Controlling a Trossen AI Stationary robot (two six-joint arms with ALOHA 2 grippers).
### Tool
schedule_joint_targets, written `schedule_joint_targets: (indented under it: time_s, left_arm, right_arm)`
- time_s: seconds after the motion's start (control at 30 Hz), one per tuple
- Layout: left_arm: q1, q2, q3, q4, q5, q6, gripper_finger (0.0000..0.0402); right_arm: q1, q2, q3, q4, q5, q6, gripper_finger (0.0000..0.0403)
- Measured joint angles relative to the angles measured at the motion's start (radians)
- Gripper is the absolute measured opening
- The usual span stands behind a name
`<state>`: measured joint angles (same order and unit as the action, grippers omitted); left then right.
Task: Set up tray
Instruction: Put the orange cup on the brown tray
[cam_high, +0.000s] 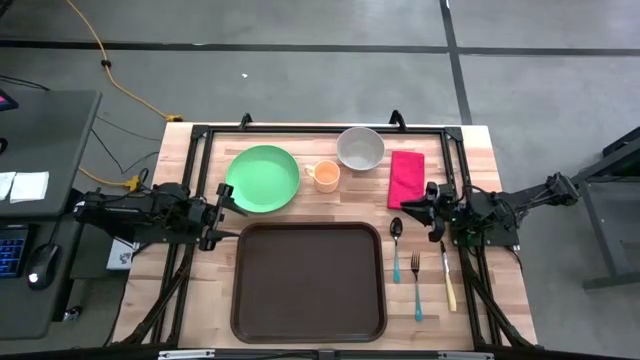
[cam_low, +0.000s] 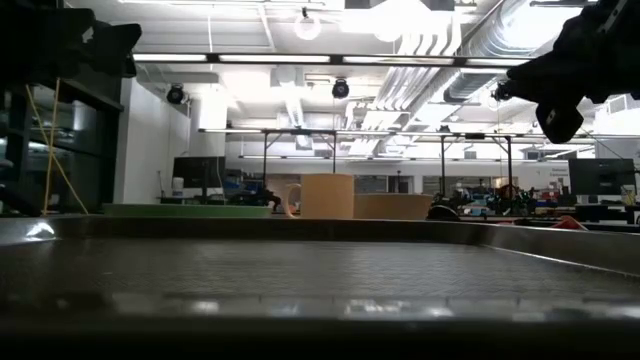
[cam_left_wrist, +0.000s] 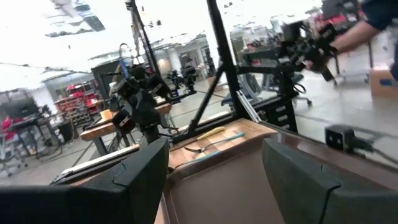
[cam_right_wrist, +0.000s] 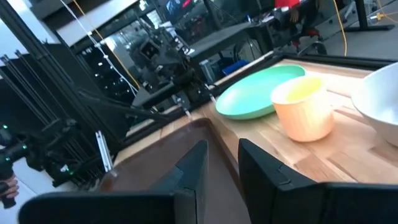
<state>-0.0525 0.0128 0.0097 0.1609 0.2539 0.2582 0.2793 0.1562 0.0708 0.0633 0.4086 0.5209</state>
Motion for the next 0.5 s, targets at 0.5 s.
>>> schedule_joint_targets:
  time_s: [0.5]
  left_arm:
    - [0.000,0.005,0.090,0.021,-0.042,-0.191,0.0287]
  right_arm:
    - [0.000,0.000,0.002,0.009,0.004,-0.004,0.0067]
